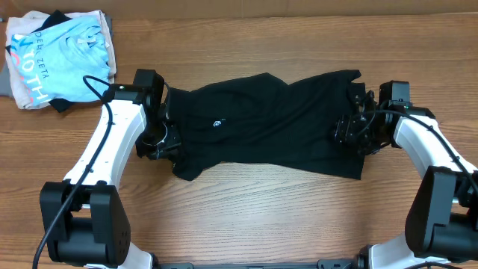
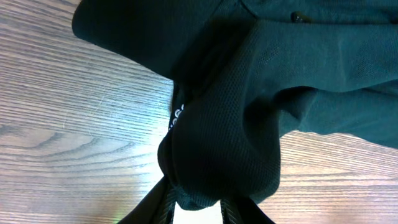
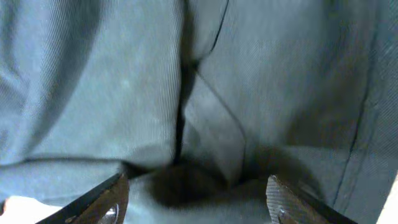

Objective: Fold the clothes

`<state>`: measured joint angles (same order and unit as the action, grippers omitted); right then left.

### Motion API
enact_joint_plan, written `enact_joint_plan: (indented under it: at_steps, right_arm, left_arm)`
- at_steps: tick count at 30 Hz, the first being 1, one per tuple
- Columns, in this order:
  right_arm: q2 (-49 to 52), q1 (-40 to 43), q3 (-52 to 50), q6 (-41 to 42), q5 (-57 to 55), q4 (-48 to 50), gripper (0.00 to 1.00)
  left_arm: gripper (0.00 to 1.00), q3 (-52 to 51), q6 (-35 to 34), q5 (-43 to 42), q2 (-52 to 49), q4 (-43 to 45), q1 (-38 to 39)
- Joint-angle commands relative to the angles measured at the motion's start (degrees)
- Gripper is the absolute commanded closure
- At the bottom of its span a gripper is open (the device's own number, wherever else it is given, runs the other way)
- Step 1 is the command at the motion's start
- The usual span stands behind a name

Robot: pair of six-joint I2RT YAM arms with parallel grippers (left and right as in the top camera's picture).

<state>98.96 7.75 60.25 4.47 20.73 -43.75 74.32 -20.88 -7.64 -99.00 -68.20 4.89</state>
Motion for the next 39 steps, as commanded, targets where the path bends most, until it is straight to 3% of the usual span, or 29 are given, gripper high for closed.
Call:
enact_joint_plan:
  at_steps: [1, 11, 21, 27, 31, 36, 39]
  right_arm:
    - [0.09, -2.03, -0.31, -0.39, 0.37, -1.25, 0.27]
    - [0.09, -5.14, -0.31, 0.22, 0.31, -1.55, 0.50]
    - [0.07, -5.31, -0.13, 3.85, -4.24, -3.80, 0.96]
    - [0.07, -4.33, 3.96, 8.55, -7.04, -16.33, 0.96]
    - [0.07, -4.24, 6.43, 9.33, -7.19, -25.00, 0.96]
    - [0.07, -4.24, 6.51, 9.84, -7.39, -30.84, 0.96]
    - [0.07, -4.26, 6.47, 14.62, -13.11, -34.56, 0.96]
  left_arm:
    - [0.72, -0.35, -0.35, 0.59, -0.11, 0.44, 0.28]
    - [0.71, -0.37, -0.33, 0.57, -0.11, 0.70, 0.28]
    - [0.70, -0.37, -0.33, 0.59, -0.11, 0.72, 0.28]
    - [0.73, -0.37, 0.11, 0.76, -0.11, 0.52, 0.26]
    - [0.89, -0.37, -2.08, 5.16, -0.11, -0.02, -0.09]
    - [0.87, -0.35, -3.98, 7.65, -0.11, -1.51, -2.58]
    - [0.85, -0.37, -3.30, 7.65, -0.11, -3.72, -4.50]
